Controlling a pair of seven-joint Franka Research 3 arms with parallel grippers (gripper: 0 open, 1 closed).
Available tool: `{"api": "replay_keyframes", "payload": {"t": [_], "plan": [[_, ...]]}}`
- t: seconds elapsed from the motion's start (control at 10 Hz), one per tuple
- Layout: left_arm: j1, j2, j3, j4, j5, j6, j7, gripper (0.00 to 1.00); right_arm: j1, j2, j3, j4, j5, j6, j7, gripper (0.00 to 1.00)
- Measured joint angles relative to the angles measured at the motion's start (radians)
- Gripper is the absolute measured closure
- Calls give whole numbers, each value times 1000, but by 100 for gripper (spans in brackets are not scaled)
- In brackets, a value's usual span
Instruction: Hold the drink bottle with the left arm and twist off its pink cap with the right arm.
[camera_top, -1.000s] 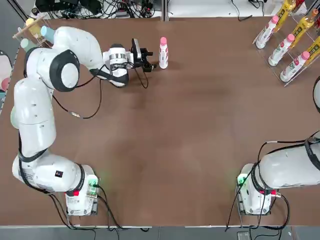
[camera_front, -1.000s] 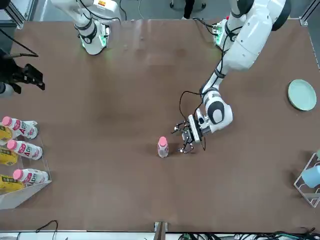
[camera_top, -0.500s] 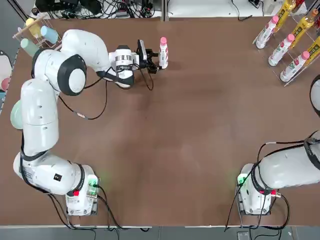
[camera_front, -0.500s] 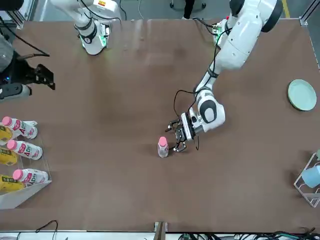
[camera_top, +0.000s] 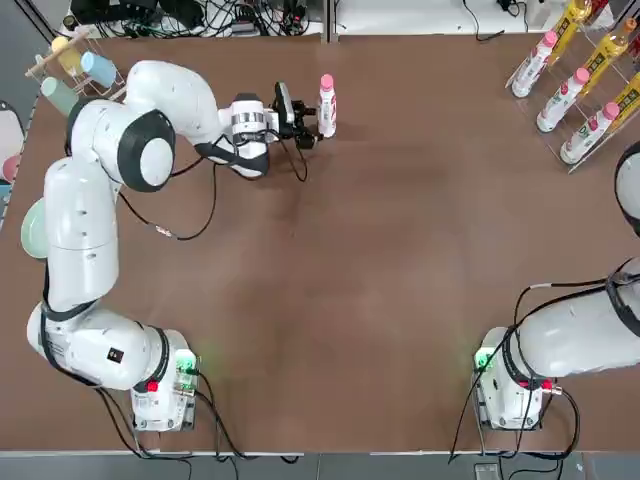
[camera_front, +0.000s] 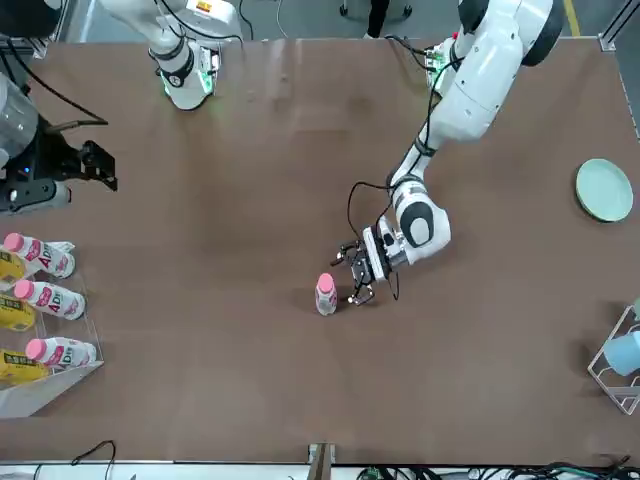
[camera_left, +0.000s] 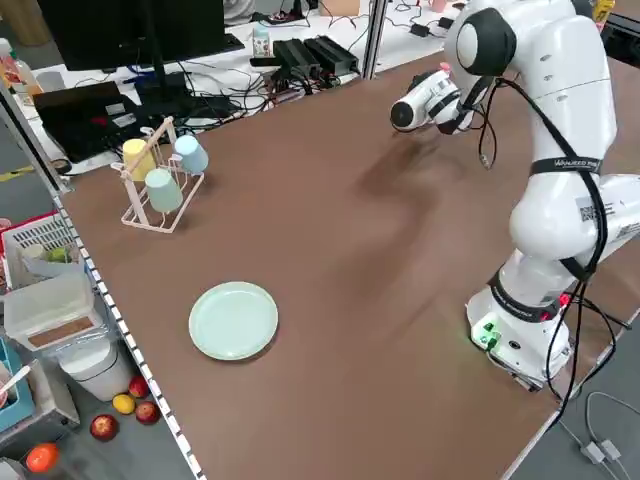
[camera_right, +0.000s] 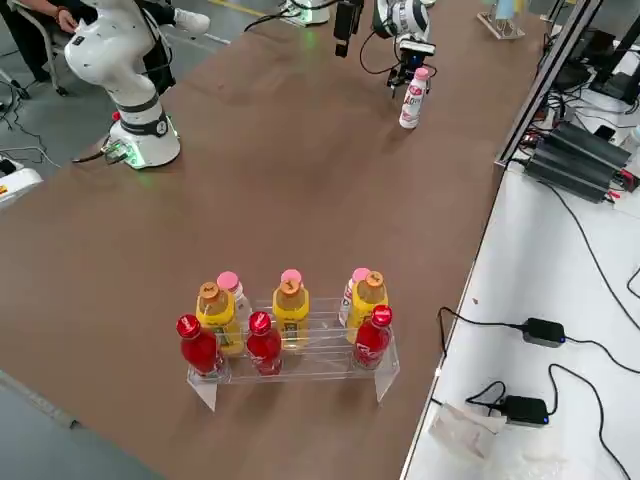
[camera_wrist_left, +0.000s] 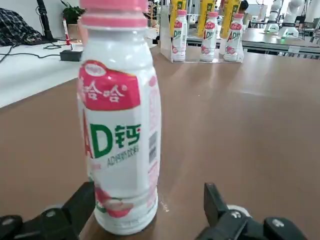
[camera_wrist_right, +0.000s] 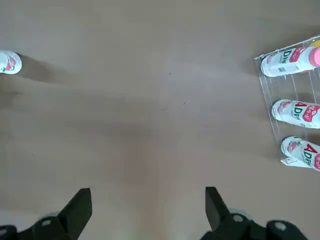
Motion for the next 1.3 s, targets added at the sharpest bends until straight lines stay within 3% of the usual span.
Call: {"api": "replay_keyframes", "payload": {"t": [1.3], "plan": [[-72, 20, 78, 35, -70, -4, 2, 4, 2, 36, 0, 0, 1, 71, 0, 0]]}}
